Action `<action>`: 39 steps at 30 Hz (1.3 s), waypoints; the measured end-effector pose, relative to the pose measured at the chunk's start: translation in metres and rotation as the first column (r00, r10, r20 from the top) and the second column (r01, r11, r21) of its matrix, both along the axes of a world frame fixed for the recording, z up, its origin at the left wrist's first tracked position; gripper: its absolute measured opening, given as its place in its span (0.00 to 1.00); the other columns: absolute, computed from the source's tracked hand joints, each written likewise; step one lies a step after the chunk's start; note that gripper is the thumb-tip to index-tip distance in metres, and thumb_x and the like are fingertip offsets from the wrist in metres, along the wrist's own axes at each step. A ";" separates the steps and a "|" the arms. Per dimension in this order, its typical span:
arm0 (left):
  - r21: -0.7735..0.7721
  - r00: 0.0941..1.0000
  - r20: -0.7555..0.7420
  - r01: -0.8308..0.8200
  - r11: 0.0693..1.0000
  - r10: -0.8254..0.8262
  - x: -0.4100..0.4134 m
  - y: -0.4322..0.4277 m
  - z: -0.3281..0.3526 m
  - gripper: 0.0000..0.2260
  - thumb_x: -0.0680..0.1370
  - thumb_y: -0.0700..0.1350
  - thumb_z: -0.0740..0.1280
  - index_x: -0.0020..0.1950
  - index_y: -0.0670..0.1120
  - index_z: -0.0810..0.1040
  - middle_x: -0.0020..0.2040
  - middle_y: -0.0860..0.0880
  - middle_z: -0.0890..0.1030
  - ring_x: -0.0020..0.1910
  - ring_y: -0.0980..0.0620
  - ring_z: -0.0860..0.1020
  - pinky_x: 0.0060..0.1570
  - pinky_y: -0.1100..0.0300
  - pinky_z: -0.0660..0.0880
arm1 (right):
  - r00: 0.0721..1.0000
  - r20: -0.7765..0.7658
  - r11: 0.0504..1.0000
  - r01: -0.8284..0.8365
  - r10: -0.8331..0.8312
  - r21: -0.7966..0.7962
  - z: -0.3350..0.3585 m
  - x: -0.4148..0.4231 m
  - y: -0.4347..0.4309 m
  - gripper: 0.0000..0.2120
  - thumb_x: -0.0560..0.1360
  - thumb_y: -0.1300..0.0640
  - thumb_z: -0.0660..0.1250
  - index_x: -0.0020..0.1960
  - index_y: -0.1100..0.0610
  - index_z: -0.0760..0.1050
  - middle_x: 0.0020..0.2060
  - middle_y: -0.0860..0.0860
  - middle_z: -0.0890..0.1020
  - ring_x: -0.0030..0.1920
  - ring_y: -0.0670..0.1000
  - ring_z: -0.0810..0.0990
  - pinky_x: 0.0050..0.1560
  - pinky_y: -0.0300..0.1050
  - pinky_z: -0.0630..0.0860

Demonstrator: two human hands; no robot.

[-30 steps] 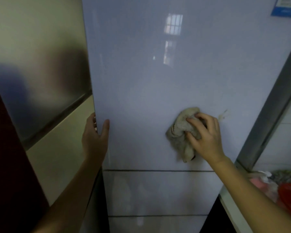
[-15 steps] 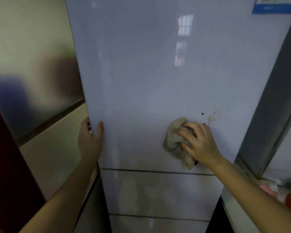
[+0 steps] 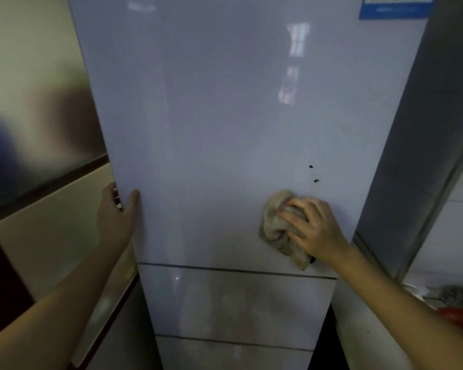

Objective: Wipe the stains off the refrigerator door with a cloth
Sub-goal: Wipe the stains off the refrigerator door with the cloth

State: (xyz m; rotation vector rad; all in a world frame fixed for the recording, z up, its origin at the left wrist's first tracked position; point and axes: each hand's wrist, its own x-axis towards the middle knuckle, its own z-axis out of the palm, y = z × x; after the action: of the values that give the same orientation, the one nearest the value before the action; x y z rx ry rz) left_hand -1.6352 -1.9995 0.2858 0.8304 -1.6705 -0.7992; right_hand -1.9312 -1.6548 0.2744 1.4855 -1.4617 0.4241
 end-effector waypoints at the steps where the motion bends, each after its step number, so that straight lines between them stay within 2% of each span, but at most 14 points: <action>1: -0.003 1.000 0.002 -0.006 1.000 0.006 0.000 0.000 0.000 0.26 0.81 0.56 0.67 0.74 0.46 0.68 0.69 0.44 0.77 0.63 0.44 0.78 0.59 0.48 0.76 | 1.000 -0.024 1.000 -0.018 0.019 0.020 0.001 -0.003 0.003 0.18 0.80 0.52 0.69 0.68 0.54 0.78 0.64 0.56 0.76 0.59 0.59 0.75 0.55 0.56 0.75; 3: 0.003 1.000 0.002 -0.007 1.000 0.007 -0.001 0.000 0.000 0.26 0.81 0.56 0.67 0.75 0.46 0.68 0.69 0.44 0.77 0.64 0.43 0.78 0.60 0.47 0.76 | 0.999 -0.032 0.999 -0.032 0.032 0.000 0.015 -0.006 0.010 0.17 0.80 0.52 0.68 0.68 0.54 0.78 0.64 0.56 0.75 0.59 0.59 0.75 0.55 0.55 0.74; 7: 0.012 1.000 -0.007 -0.001 1.000 0.001 -0.002 0.000 -0.002 0.26 0.81 0.57 0.66 0.75 0.47 0.67 0.70 0.44 0.77 0.64 0.42 0.78 0.62 0.45 0.77 | 0.999 0.025 0.989 0.037 -0.034 -0.141 0.070 -0.014 0.020 0.20 0.76 0.53 0.74 0.66 0.55 0.79 0.62 0.56 0.75 0.58 0.62 0.75 0.56 0.57 0.72; 10: 0.012 1.000 -0.012 -0.004 1.000 0.004 -0.003 0.002 -0.003 0.26 0.81 0.58 0.66 0.76 0.49 0.66 0.70 0.44 0.76 0.65 0.42 0.78 0.63 0.42 0.77 | 0.997 0.032 0.986 0.069 -0.065 -0.149 0.096 -0.016 0.020 0.21 0.75 0.53 0.76 0.66 0.56 0.79 0.61 0.58 0.77 0.59 0.62 0.75 0.57 0.57 0.72; 13: 0.001 1.000 -0.015 0.001 1.000 -0.001 -0.004 0.002 -0.003 0.26 0.81 0.58 0.65 0.76 0.48 0.66 0.70 0.44 0.76 0.65 0.41 0.78 0.63 0.42 0.77 | 0.999 0.014 0.992 0.054 -0.052 -0.115 0.087 -0.016 0.018 0.20 0.75 0.52 0.75 0.66 0.55 0.79 0.62 0.58 0.77 0.60 0.61 0.74 0.57 0.57 0.71; 18: -0.009 1.000 0.004 -0.003 1.000 0.003 -0.003 0.003 -0.002 0.26 0.82 0.56 0.65 0.76 0.46 0.67 0.70 0.42 0.76 0.65 0.40 0.78 0.62 0.45 0.76 | 0.995 -0.100 0.999 -0.025 0.028 0.028 0.051 -0.022 0.027 0.17 0.79 0.51 0.68 0.66 0.56 0.80 0.64 0.56 0.74 0.59 0.60 0.75 0.54 0.57 0.74; 24: -0.001 1.000 0.008 0.007 1.000 -0.007 -0.003 0.006 -0.002 0.27 0.82 0.57 0.64 0.77 0.46 0.66 0.72 0.43 0.75 0.67 0.40 0.77 0.64 0.42 0.76 | 0.999 -0.014 0.993 0.039 -0.040 -0.111 0.086 -0.031 0.044 0.21 0.74 0.55 0.76 0.66 0.56 0.79 0.61 0.59 0.77 0.58 0.63 0.76 0.56 0.58 0.73; 28: 0.012 1.000 0.004 0.025 1.000 -0.025 -0.003 0.005 -0.003 0.28 0.81 0.60 0.64 0.77 0.48 0.65 0.72 0.44 0.75 0.67 0.41 0.77 0.64 0.42 0.76 | 0.997 0.044 0.981 0.063 -0.056 -0.184 0.115 -0.025 0.038 0.21 0.74 0.55 0.76 0.66 0.57 0.79 0.60 0.60 0.77 0.59 0.62 0.75 0.59 0.57 0.71; 32: 0.004 1.000 -0.001 -0.004 1.000 0.004 -0.005 0.006 -0.001 0.27 0.82 0.57 0.65 0.77 0.47 0.66 0.71 0.43 0.76 0.66 0.40 0.78 0.62 0.45 0.76 | 0.997 0.072 0.964 0.040 -0.022 -0.264 0.134 -0.016 0.023 0.19 0.75 0.55 0.75 0.65 0.58 0.80 0.60 0.61 0.77 0.60 0.60 0.72 0.59 0.57 0.72; 36: 0.017 1.000 -0.008 0.004 1.000 -0.004 -0.005 0.010 0.001 0.27 0.82 0.57 0.65 0.77 0.47 0.66 0.72 0.44 0.76 0.67 0.42 0.77 0.61 0.49 0.75 | 0.997 0.076 0.967 0.021 -0.002 -0.255 0.133 -0.008 0.004 0.19 0.75 0.55 0.75 0.65 0.57 0.80 0.60 0.61 0.78 0.60 0.60 0.73 0.59 0.57 0.72; 39: 0.025 1.000 -0.005 0.009 1.000 -0.009 -0.005 0.012 0.000 0.27 0.82 0.57 0.64 0.77 0.47 0.66 0.72 0.44 0.75 0.67 0.42 0.77 0.62 0.48 0.75 | 0.999 0.033 0.982 -0.001 0.007 -0.190 0.122 -0.003 -0.005 0.21 0.74 0.55 0.76 0.66 0.56 0.80 0.61 0.59 0.78 0.60 0.61 0.74 0.57 0.57 0.73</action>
State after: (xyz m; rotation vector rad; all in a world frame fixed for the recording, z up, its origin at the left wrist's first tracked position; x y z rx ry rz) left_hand -1.6401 -1.9875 0.2862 0.8382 -1.6642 -0.8287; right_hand -1.9346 -1.6598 0.3965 1.3348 -1.4031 0.5775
